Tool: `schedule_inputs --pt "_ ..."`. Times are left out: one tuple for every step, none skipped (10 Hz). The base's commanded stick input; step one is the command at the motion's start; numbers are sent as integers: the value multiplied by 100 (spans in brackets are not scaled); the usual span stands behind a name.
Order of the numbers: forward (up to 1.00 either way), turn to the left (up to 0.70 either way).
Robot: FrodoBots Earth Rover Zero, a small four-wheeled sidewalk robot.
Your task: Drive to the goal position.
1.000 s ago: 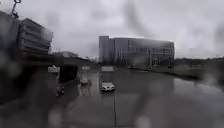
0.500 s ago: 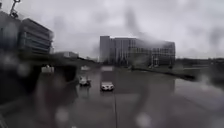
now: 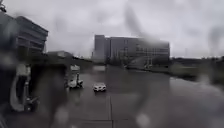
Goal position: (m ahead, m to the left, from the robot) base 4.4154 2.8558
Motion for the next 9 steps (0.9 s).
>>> schedule_inputs --pt "100 -2" --pt "100 -27" --pt "100 -18" --pt "100 -1" --pt "100 0" --pt "100 0" --pt "100 0" --pt "100 0" --pt "100 0"
